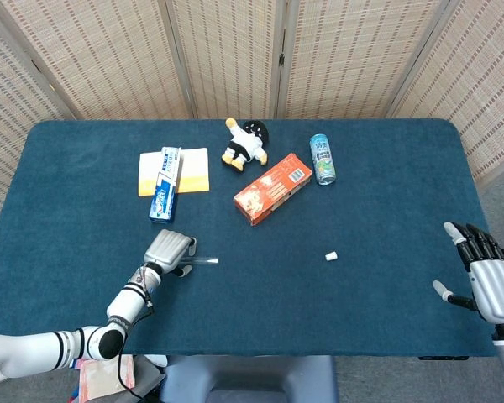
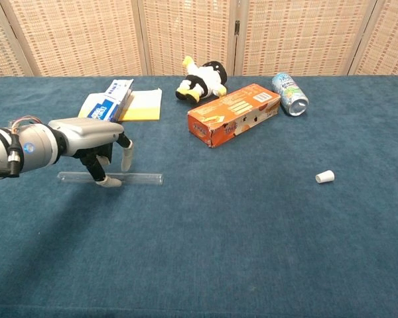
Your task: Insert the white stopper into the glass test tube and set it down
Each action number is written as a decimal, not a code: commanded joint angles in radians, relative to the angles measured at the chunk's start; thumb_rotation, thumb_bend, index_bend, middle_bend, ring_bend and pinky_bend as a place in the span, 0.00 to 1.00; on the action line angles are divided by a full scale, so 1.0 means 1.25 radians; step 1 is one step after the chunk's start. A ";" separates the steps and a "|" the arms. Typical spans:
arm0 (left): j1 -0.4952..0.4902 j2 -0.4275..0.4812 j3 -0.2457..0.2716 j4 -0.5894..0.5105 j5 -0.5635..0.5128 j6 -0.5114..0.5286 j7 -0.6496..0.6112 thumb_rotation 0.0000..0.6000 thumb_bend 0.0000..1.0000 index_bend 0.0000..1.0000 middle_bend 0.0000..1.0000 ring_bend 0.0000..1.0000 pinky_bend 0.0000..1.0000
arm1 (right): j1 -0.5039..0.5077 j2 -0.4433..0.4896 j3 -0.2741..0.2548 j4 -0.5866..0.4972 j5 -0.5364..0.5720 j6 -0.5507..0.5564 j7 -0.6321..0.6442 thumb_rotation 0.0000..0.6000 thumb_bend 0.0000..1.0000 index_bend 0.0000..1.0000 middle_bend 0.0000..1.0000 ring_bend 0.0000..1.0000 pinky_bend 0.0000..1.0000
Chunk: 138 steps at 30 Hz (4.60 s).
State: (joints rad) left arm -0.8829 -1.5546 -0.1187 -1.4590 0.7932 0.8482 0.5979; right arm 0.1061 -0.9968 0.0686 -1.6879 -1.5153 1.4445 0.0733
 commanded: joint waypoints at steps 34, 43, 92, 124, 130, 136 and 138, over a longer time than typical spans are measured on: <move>0.027 0.010 0.015 -0.005 0.056 0.050 -0.094 1.00 0.36 0.56 1.00 1.00 1.00 | 0.000 0.005 0.000 -0.005 0.009 -0.003 -0.005 1.00 0.20 0.00 0.10 0.02 0.08; 0.092 0.101 0.013 -0.103 0.130 0.115 -0.177 1.00 0.36 0.57 1.00 1.00 1.00 | 0.013 0.006 0.008 -0.029 0.005 -0.007 -0.044 1.00 0.20 0.00 0.18 0.09 0.15; 0.193 0.203 0.027 -0.282 0.266 0.194 -0.187 1.00 0.36 0.57 1.00 1.00 1.00 | 0.402 -0.237 0.018 0.111 0.437 -0.585 -0.259 1.00 0.89 0.31 1.00 1.00 1.00; 0.214 0.202 0.029 -0.270 0.298 0.184 -0.215 1.00 0.36 0.56 1.00 1.00 1.00 | 0.447 -0.232 -0.019 0.019 0.420 -0.519 -0.318 1.00 0.89 0.31 1.00 1.00 1.00; 0.218 0.202 0.029 -0.268 0.306 0.186 -0.221 1.00 0.36 0.56 1.00 1.00 1.00 | 0.434 -0.198 -0.021 -0.030 0.400 -0.462 -0.339 1.00 0.86 0.31 1.00 1.00 1.00; 0.223 0.201 0.029 -0.266 0.316 0.187 -0.231 1.00 0.36 0.56 1.00 1.00 1.00 | 0.405 -0.138 -0.013 -0.108 0.371 -0.377 -0.348 1.00 0.54 0.31 0.92 0.94 0.99; 0.223 0.200 0.029 -0.265 0.319 0.186 -0.233 1.00 0.36 0.56 1.00 1.00 1.00 | 0.393 -0.121 -0.008 -0.128 0.353 -0.353 -0.334 1.00 0.42 0.31 0.80 0.78 0.88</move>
State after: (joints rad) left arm -0.6038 -1.3036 -0.0823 -1.7909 1.1909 1.0809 0.3071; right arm 0.6140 -1.1702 0.0518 -1.8240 -1.0529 0.9779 -0.3549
